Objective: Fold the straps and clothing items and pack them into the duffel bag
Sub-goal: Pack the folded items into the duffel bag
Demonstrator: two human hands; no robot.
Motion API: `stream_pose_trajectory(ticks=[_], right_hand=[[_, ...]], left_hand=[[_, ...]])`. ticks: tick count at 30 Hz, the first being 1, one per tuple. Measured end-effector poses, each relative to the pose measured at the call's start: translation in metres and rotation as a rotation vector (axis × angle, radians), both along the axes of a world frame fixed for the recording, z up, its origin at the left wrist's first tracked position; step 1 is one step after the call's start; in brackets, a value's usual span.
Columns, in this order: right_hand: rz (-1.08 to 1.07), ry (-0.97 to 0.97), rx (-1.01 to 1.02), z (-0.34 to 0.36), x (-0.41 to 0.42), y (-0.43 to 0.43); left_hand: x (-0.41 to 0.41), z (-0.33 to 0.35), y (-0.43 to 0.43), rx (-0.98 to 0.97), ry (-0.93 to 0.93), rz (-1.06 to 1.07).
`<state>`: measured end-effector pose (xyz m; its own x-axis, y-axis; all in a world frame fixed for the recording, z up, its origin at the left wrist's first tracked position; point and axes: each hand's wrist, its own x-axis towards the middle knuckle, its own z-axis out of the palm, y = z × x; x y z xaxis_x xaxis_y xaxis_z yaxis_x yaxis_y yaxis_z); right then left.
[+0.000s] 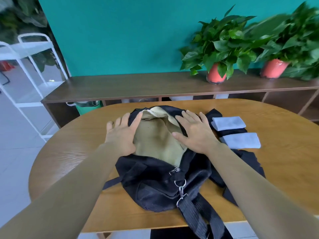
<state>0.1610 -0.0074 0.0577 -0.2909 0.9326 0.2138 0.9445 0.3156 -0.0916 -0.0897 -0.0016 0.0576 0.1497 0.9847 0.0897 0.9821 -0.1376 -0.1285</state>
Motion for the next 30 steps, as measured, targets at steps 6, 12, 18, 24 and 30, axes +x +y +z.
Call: stream_pose_trajectory(ticks=[6,12,18,24,30], right_hand=[[-0.117,0.067,0.067,-0.013,0.042,-0.051],[-0.304,0.102,0.033,-0.035,0.099,-0.114],[-0.357,0.118,0.030,-0.048,0.123,-0.141],[-0.420,0.076,-0.047,-0.063,0.122,-0.140],[-0.475,0.106,0.128,-0.071,0.117,-0.140]], left_hand=[[0.045,0.006,-0.023,0.011,-0.037,-0.091],[0.076,0.001,-0.039,0.049,-0.053,-0.142],[0.083,0.000,-0.048,0.044,-0.046,-0.133],[0.071,0.005,-0.054,0.039,-0.017,-0.078],[0.048,0.007,-0.049,0.022,-0.019,-0.001]])
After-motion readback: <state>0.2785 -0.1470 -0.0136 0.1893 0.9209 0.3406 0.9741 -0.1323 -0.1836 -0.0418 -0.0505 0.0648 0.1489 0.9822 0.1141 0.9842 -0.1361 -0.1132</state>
